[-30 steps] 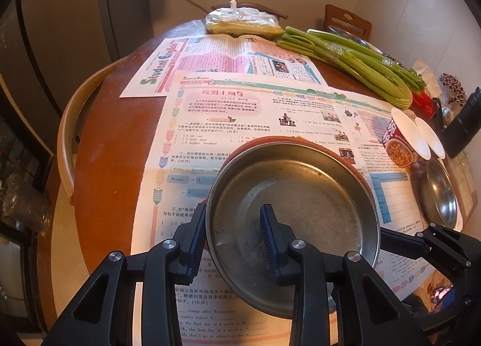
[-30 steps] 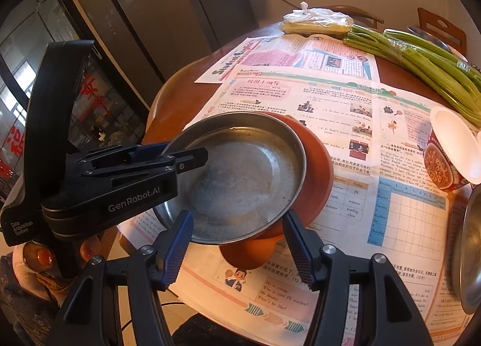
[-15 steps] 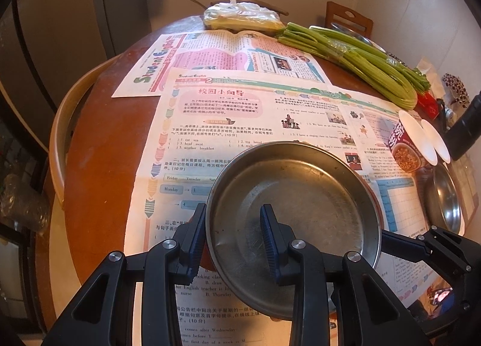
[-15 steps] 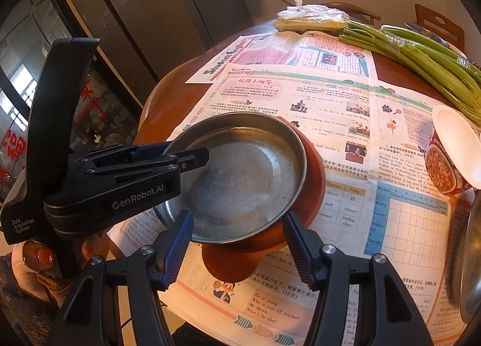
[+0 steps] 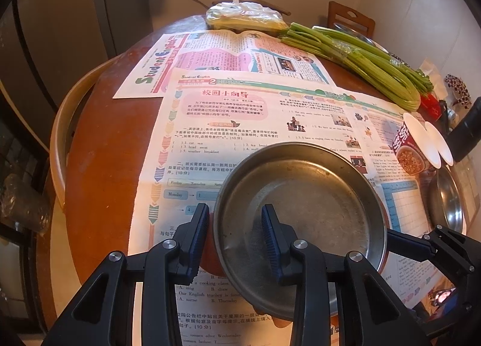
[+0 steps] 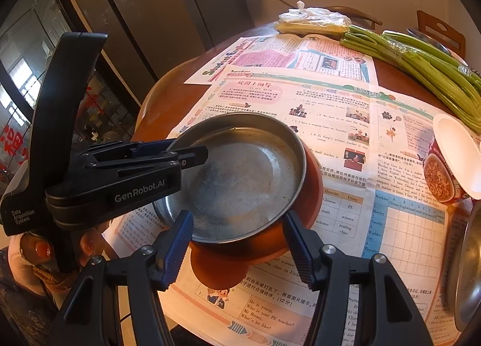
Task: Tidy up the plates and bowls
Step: 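Lift the steel pan with the left tool and carry it over the orange plate, then lower the steel pan onto the orange plate and open the left tool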
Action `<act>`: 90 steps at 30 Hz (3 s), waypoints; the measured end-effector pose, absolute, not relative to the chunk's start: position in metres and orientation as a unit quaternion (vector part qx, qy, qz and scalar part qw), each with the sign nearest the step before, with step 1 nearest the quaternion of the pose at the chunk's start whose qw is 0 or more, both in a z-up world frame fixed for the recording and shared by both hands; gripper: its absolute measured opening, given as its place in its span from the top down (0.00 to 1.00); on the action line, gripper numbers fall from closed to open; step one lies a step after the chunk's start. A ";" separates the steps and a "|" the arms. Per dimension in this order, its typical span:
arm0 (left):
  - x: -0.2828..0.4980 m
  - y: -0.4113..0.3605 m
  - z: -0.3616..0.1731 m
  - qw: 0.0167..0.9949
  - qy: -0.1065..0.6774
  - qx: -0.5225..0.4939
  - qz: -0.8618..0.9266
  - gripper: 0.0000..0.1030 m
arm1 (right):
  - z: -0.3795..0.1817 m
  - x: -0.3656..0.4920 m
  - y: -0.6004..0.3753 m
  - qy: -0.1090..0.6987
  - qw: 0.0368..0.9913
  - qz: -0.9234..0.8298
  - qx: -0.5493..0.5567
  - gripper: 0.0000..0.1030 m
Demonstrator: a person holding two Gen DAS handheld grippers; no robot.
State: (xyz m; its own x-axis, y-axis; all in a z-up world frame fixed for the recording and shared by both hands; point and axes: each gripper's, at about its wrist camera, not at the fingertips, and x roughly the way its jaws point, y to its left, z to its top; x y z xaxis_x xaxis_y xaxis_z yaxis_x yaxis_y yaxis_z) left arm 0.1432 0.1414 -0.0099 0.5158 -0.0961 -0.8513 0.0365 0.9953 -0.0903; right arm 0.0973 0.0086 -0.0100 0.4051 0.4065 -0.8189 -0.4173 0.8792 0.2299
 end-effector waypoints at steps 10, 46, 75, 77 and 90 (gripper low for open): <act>0.141 0.146 -0.009 0.870 0.491 -0.036 -0.033 0.64 | -0.009 0.094 0.007 0.484 0.838 0.253 -0.008 0.40; 0.103 0.176 -0.001 0.868 0.475 -0.146 -0.017 0.37 | -0.003 0.101 -0.034 0.467 0.854 0.227 0.022 0.40; 0.137 0.130 -0.035 0.836 0.528 -0.140 -0.056 0.36 | -0.032 0.125 -0.013 0.494 0.830 0.258 -0.009 0.39; 0.142 0.127 -0.035 0.836 0.528 -0.141 -0.059 0.36 | -0.033 0.126 -0.015 0.495 0.830 0.258 -0.010 0.40; 0.170 0.088 -0.033 0.836 0.531 -0.112 -0.077 0.36 | -0.031 0.148 -0.046 0.497 0.839 0.222 -0.005 0.38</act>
